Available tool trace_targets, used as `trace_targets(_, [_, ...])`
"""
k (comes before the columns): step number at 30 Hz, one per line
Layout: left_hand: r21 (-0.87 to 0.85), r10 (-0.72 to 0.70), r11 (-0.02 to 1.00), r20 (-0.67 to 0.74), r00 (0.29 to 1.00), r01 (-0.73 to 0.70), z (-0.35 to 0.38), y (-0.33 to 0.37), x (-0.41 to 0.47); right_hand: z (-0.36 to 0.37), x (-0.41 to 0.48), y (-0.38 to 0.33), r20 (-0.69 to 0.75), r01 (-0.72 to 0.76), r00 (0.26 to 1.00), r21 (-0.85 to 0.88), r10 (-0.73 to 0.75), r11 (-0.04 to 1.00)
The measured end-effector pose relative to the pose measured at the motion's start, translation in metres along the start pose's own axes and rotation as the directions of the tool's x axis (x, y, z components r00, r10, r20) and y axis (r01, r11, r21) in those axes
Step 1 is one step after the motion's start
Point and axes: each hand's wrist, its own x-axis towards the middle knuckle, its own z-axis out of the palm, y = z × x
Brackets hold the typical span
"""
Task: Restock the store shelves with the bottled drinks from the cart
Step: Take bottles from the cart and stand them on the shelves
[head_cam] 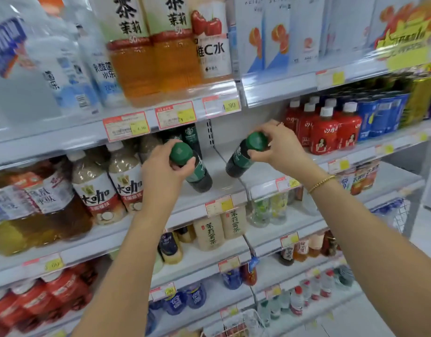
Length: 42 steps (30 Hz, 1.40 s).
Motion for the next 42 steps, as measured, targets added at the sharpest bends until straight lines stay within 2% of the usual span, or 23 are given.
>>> trace_targets(7, [-0.169,-0.176,0.968,0.068,0.982,0.185,0.011,-0.02,0.033,0.02,0.041,-0.006,0.178,-0.074,0.984,0.298,0.021,0.952])
trace_targets(12, [-0.332,-0.233,0.906,0.121,0.965,0.261,0.022,-0.039,0.049,0.056,0.068,-0.006,0.25,-0.169,0.967,0.471,0.053,0.866])
trace_targets(15, [-0.344,-0.232,0.897,0.169,0.958,0.278,0.036,-0.043,0.054,0.08,0.08,-0.011,0.295,-0.239,0.952,0.564,0.077,0.79])
trace_targets(19, [-0.346,-0.235,0.886,0.241,0.942,0.309,0.055,-0.051,0.05,0.107,0.092,-0.02,0.372,-0.249,0.927,0.522,0.044,0.816])
trace_targets(24, [-0.28,-0.298,0.898,0.178,0.938,0.339,0.058,-0.069,0.038,0.115,0.092,-0.005,0.43,-0.23,0.903,0.477,0.004,0.848])
trace_targets(30, [-0.326,-0.318,0.878,0.149,0.936,0.35,0.039,-0.084,0.032,0.127,0.083,0.013,0.347,-0.231,0.937,0.529,0.04,0.816])
trace_targets(33, [-0.325,-0.327,0.874,0.157,0.932,0.361,0.035,-0.088,0.032,0.127,0.079,0.017,0.361,-0.223,0.933,0.567,0.005,0.793])
trace_targets(37, [-0.329,-0.302,0.881,0.162,0.939,0.34,0.032,-0.089,0.032,0.14,0.065,0.024,0.373,-0.194,0.927,0.398,0.035,0.897])
trace_targets(42, [-0.235,-0.264,0.921,0.206,0.942,0.309,0.033,-0.093,0.036,0.16,0.074,0.022,0.218,-0.182,0.968,0.268,0.124,0.946])
